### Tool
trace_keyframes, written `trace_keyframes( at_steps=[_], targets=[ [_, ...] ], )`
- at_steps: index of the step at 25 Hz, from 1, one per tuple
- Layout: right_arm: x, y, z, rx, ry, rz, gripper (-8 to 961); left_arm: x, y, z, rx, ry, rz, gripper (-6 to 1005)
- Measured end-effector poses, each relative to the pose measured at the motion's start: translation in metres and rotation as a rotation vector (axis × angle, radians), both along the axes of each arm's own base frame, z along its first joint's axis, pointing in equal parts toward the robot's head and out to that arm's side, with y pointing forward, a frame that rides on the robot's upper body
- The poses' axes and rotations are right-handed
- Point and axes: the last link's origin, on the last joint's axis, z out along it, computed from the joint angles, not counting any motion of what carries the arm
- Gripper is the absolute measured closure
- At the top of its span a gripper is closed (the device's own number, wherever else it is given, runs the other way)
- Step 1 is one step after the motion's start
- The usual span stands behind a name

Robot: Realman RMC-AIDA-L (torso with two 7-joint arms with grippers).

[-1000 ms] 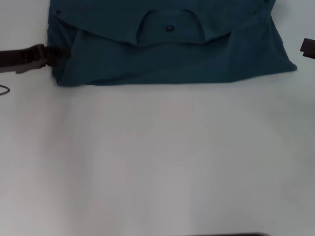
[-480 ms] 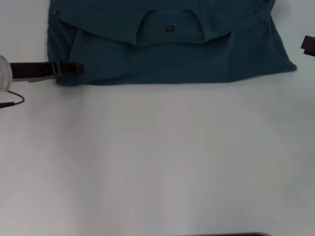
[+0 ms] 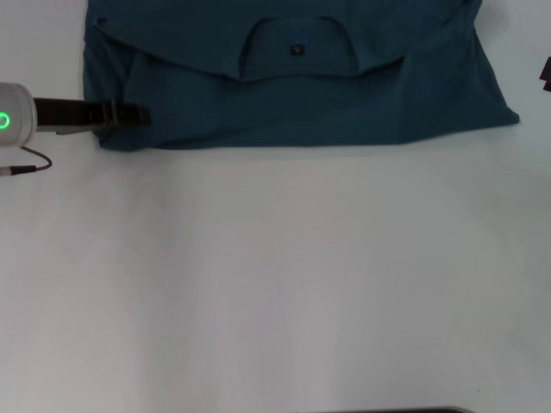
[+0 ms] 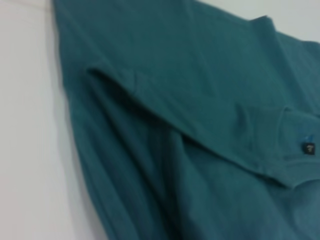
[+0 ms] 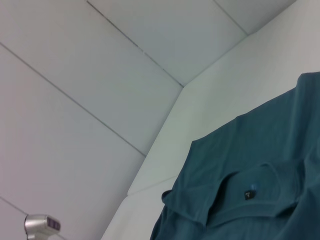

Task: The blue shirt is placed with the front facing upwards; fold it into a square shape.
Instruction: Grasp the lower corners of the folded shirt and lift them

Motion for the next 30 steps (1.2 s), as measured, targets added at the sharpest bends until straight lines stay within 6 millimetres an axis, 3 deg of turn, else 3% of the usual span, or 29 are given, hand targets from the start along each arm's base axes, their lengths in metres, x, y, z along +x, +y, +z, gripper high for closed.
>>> trace_keyframes(
  at_steps=[10,20,26,30],
  targets=[
    [0.003,-0.001,0.006,0.008,0.007,-0.019,204,-0.001,-0.003,0.001,-0.026,0.033,-0.002,593],
    [0.005,0.004,0.013,-0.053,-0.033,-0.065,203,0.006,-0.005,0.011,-0.035,-0.003,-0.004,965],
    [0.004,0.032,0.025,-0.083,-0.205,-0.118,203,0.019,-0.008,0.029,-0.083,-0.132,0.003,995],
    [-0.005,0.059,0.020,-0.078,-0.297,-0.121,203,0.025,-0.007,0.035,-0.096,-0.178,0.033,994]
  ],
)
